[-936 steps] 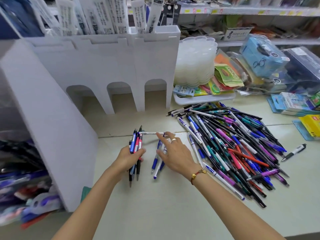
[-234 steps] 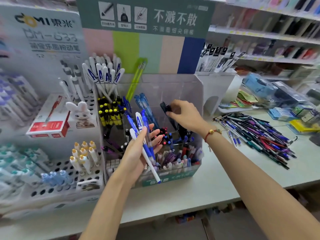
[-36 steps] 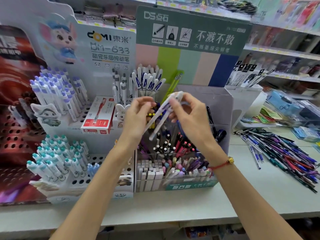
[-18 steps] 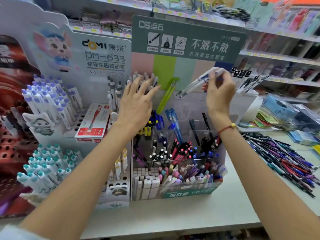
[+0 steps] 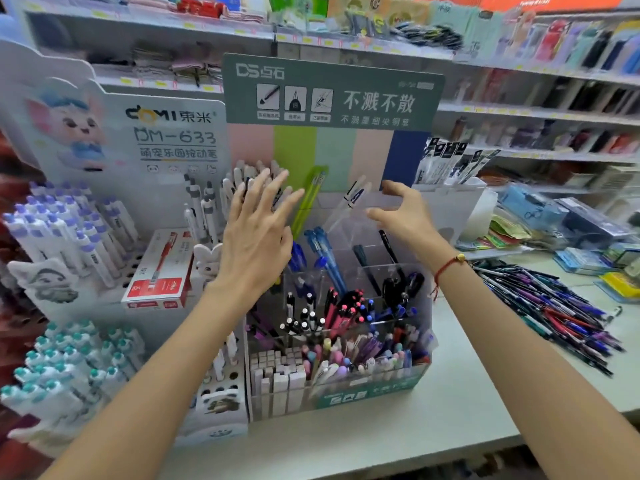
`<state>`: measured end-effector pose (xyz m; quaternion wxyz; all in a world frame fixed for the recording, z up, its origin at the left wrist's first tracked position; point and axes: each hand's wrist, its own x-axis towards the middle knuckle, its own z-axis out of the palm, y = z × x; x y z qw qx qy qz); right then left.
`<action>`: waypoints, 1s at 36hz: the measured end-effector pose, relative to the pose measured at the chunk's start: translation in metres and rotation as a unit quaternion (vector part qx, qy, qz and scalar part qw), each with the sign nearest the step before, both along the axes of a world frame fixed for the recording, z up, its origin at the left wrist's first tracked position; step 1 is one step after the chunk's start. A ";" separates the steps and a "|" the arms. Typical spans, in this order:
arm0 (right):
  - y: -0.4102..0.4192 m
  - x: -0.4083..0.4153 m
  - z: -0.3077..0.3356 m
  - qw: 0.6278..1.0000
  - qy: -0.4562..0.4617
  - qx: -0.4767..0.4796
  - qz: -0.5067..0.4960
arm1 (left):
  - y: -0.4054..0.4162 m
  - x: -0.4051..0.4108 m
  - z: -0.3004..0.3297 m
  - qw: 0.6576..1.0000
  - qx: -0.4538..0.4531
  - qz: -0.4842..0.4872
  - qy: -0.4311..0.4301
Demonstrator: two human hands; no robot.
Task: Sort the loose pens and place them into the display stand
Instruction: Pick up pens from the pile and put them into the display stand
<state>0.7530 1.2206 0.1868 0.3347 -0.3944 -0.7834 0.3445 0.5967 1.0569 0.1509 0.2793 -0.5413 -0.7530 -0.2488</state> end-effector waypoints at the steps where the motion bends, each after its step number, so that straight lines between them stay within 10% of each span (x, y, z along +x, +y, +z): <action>1: -0.001 0.010 -0.001 1.000 0.005 0.007 0.000 | 0.001 0.006 0.000 1.000 0.011 -0.010 -0.005; 6: -0.008 0.073 -0.014 0.999 0.015 -0.014 0.038 | 0.017 0.060 0.003 0.986 0.004 -0.114 -0.120; 16: 0.067 0.228 -0.087 0.907 -0.419 0.009 -0.027 | 0.120 0.182 -0.027 0.937 -0.205 -0.212 -0.187; 28: 0.189 0.360 -0.199 0.847 -0.529 -0.047 0.000 | 0.278 0.297 -0.130 0.862 -0.438 -0.165 -0.195; 36: 0.253 0.352 -0.262 0.886 -0.463 0.033 -0.015 | 0.356 0.327 -0.209 0.817 -0.445 -0.049 -0.364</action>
